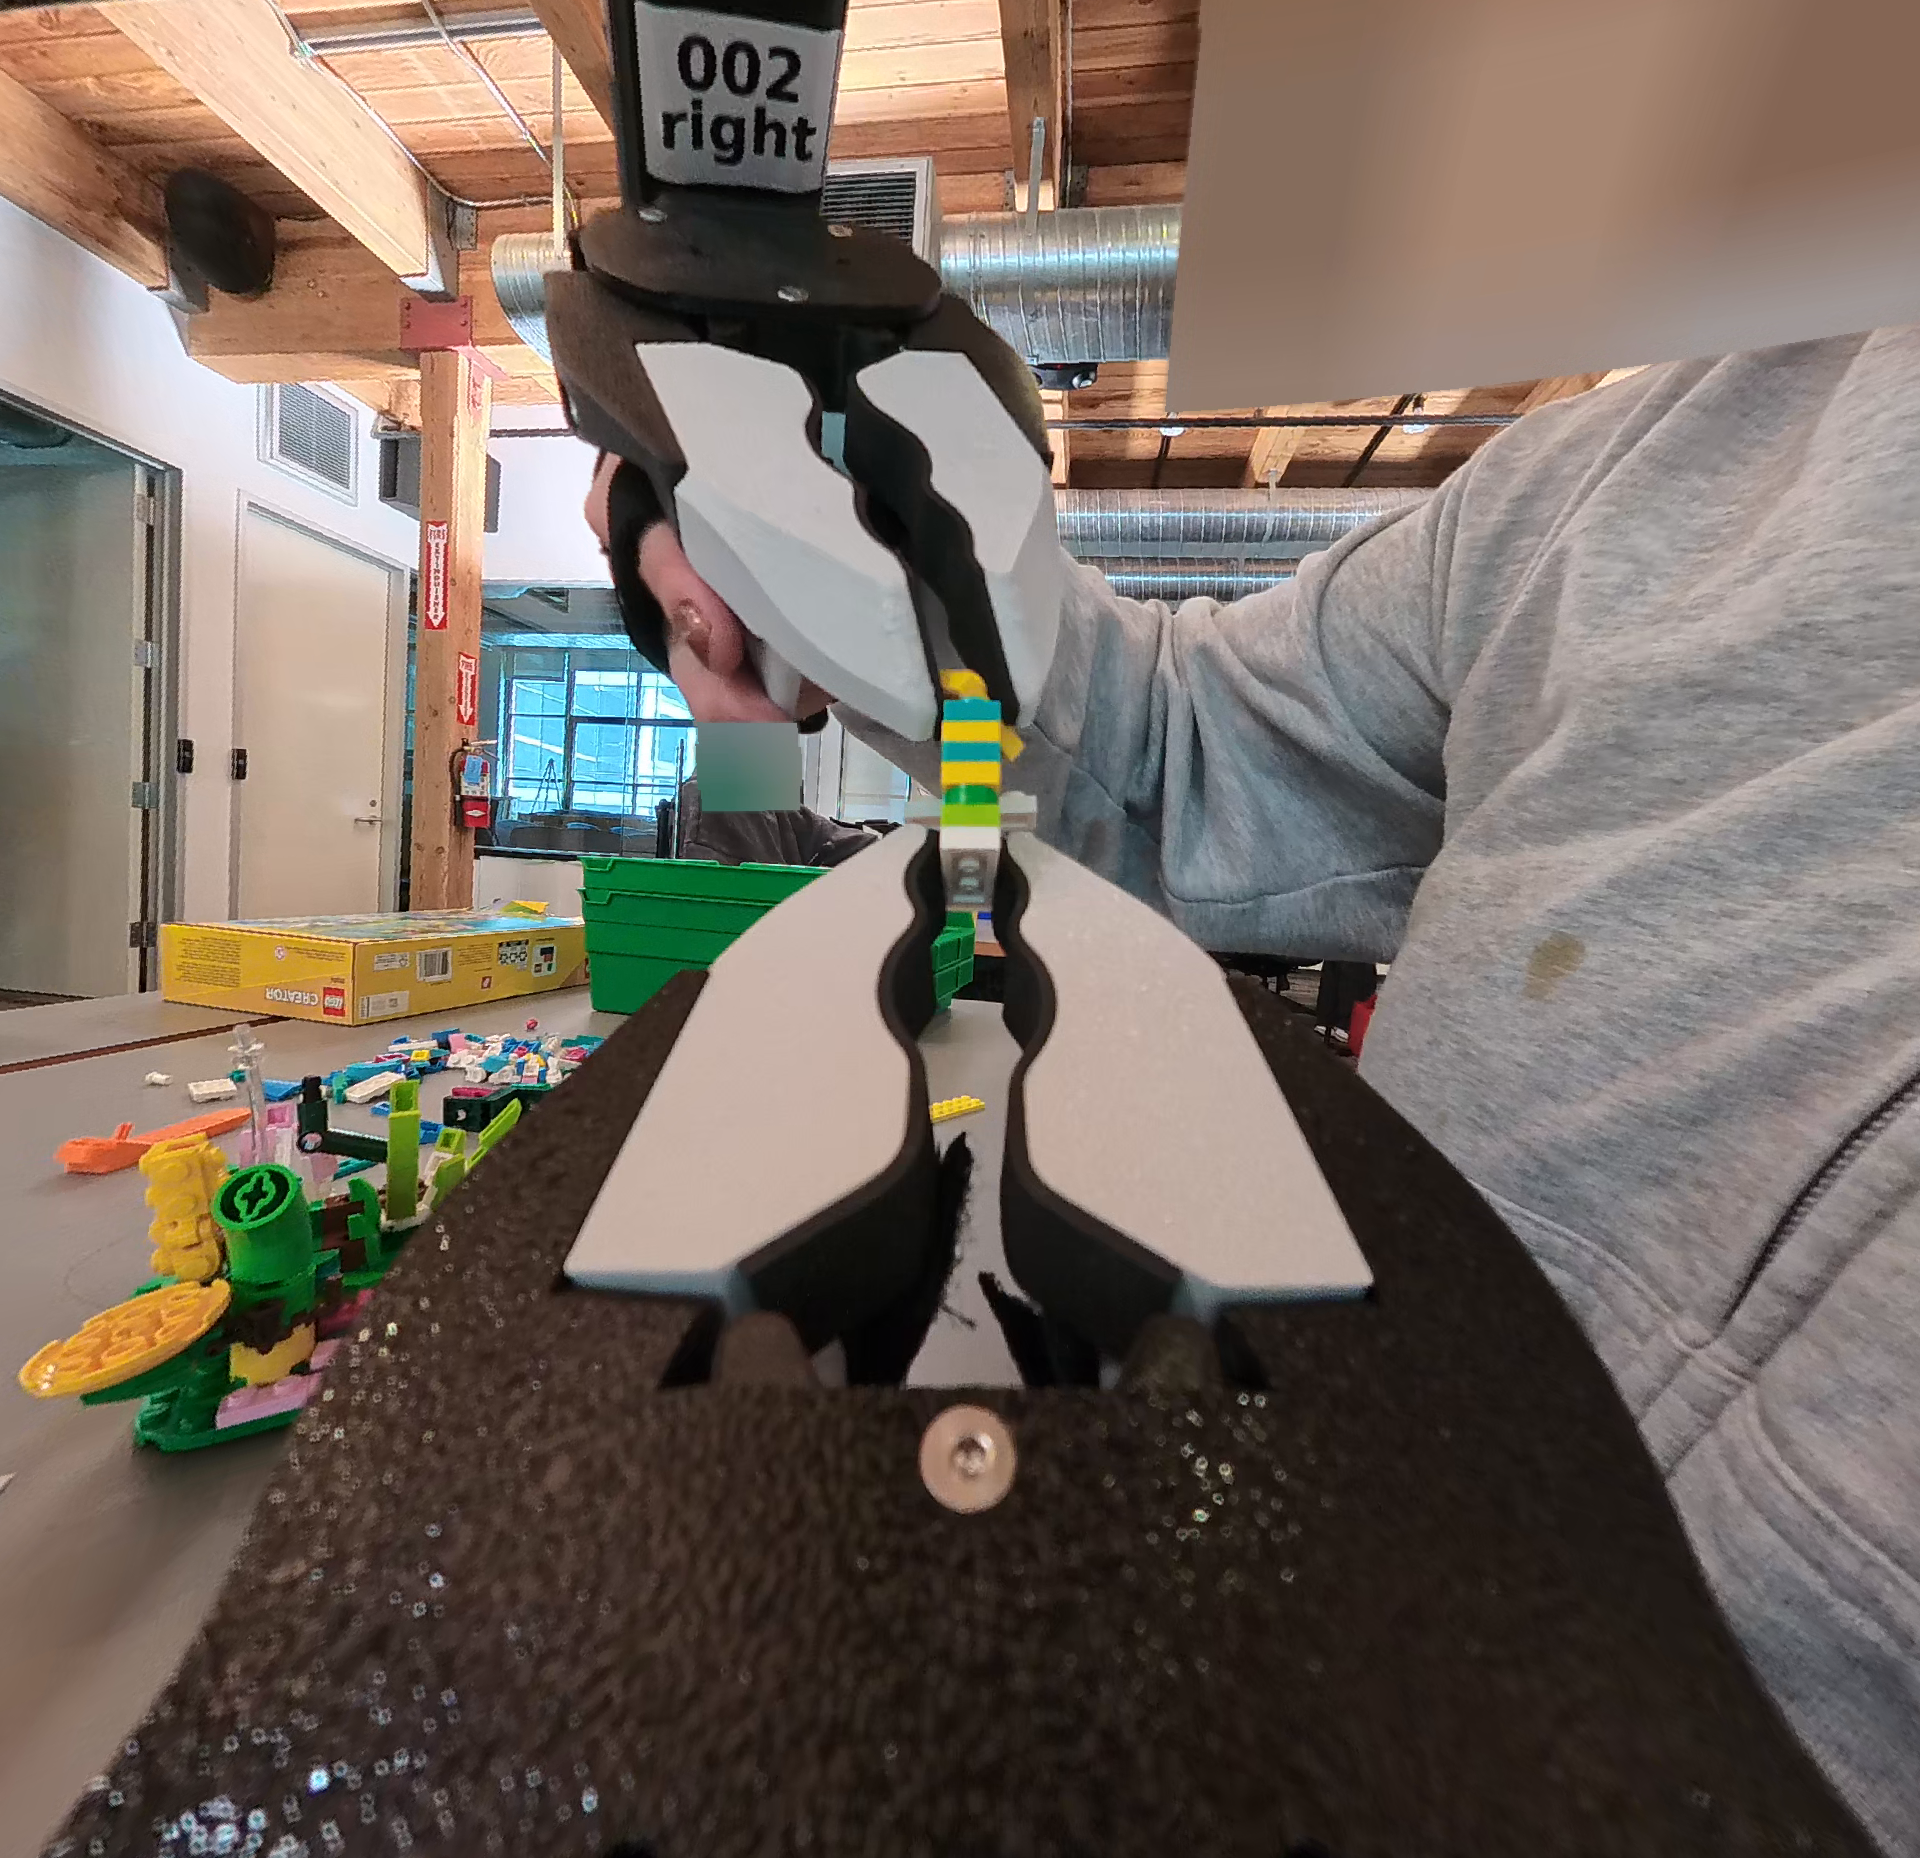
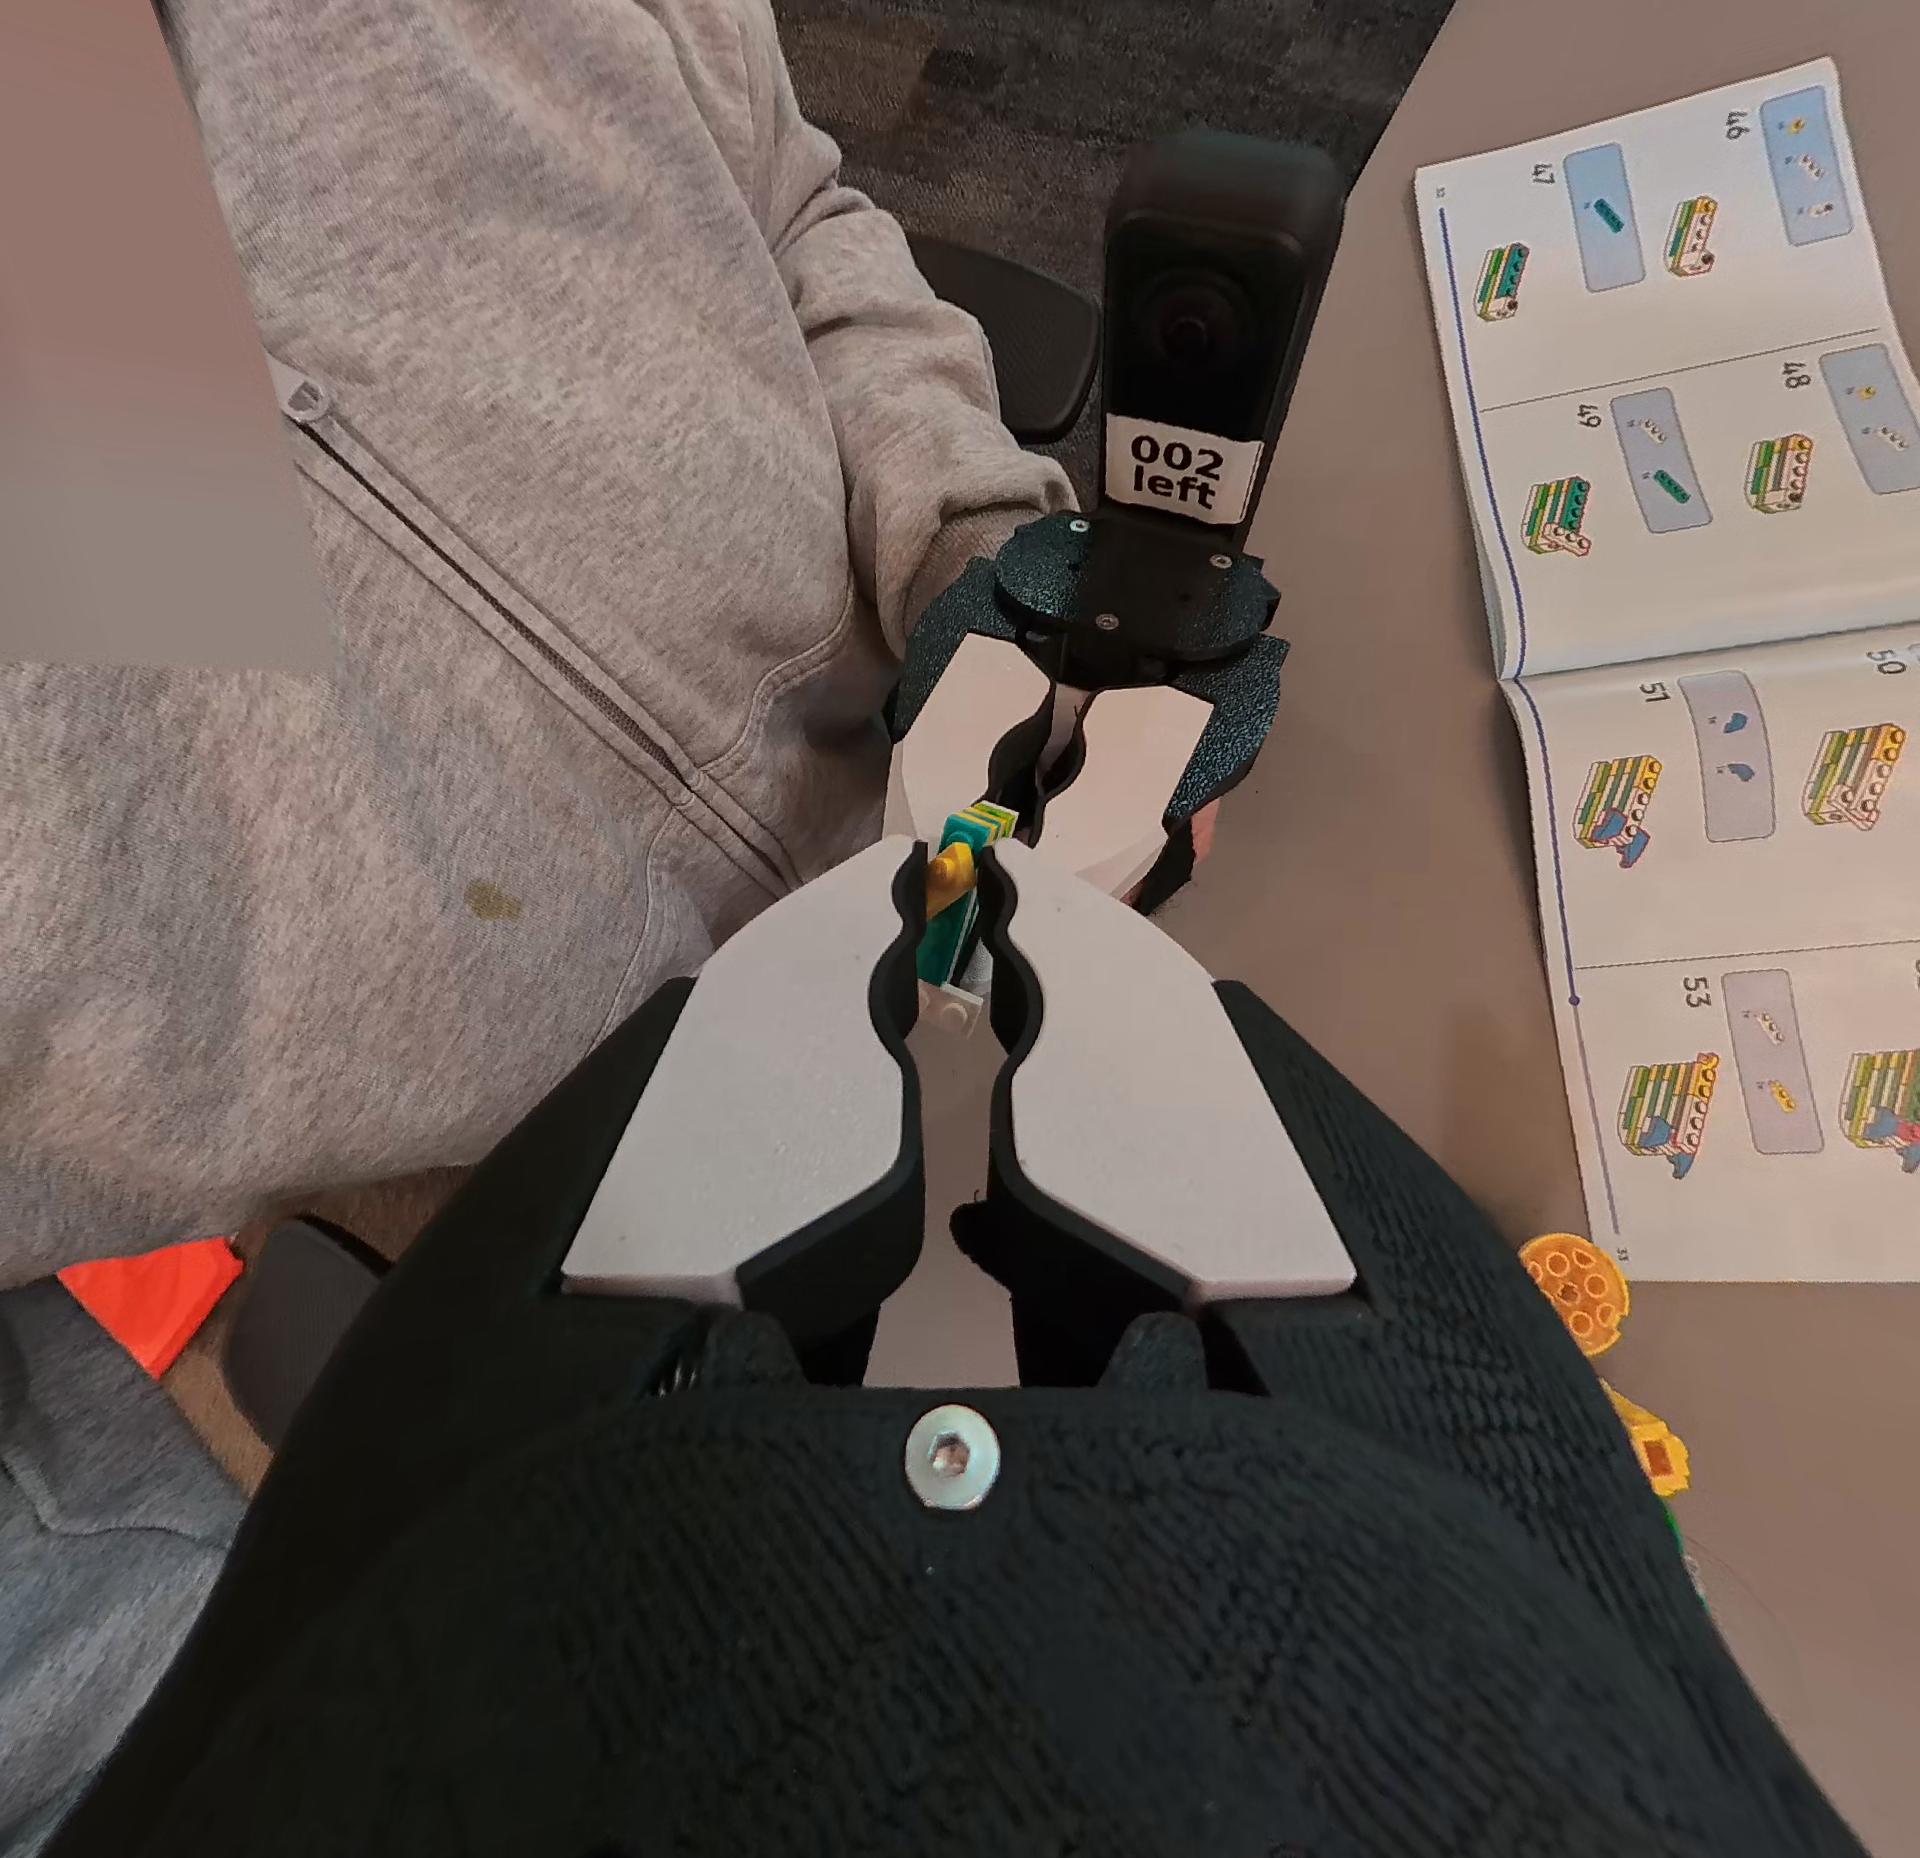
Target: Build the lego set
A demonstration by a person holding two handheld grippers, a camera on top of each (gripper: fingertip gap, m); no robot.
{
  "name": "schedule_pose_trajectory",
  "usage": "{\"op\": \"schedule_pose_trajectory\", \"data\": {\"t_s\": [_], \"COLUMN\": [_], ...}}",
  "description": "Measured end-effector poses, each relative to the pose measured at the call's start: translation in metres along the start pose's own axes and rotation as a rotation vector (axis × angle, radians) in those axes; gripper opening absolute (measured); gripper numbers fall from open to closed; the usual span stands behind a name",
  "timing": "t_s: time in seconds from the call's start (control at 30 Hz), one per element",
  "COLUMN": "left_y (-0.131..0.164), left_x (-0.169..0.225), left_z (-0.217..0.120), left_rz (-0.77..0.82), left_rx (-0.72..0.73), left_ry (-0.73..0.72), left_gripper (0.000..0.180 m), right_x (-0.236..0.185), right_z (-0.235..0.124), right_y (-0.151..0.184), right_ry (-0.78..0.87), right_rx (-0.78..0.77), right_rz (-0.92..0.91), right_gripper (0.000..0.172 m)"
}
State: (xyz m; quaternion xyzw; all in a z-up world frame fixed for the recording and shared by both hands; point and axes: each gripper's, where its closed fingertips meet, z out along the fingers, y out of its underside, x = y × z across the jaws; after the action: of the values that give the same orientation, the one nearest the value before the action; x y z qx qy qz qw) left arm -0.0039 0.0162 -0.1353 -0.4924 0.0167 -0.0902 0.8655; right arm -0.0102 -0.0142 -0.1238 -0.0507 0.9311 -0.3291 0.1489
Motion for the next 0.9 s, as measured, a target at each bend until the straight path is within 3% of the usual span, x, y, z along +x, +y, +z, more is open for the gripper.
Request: {"op": "schedule_pose_trajectory", "data": {"t_s": [0.23, 0.37, 0.5, 0.57, 0.9], "left_y": [-0.002, -0.002, -0.002, -0.002, -0.001], "left_x": [-0.002, -0.002, -0.002, -0.002, -0.001], "left_z": [-0.001, -0.001, -0.001, 0.000, 0.000], "left_rz": [-0.007, -0.004, -0.008, -0.008, -0.007], "left_rx": [0.013, 0.012, 0.010, 0.008, 0.005], "left_ry": [-0.010, -0.011, -0.011, -0.011, -0.004], "left_gripper": [0.008, 0.008, 0.008, 0.008, 0.008], "right_x": [0.009, 0.034, 0.039, 0.033, 0.032], "right_z": [-0.021, -0.038, -0.015, -0.002, 0.034], "right_y": [0.006, 0.060, 0.139, 0.162, 0.187], "right_ry": [0.058, 0.178, 0.132, 0.083, 0.060], "right_rx": [0.066, -0.021, -0.152, -0.168, -0.108], "right_rz": [0.022, 0.148, 0.340, 0.388, 0.321], "right_gripper": [0.006, 0.007, 0.007, 0.007, 0.007]}}
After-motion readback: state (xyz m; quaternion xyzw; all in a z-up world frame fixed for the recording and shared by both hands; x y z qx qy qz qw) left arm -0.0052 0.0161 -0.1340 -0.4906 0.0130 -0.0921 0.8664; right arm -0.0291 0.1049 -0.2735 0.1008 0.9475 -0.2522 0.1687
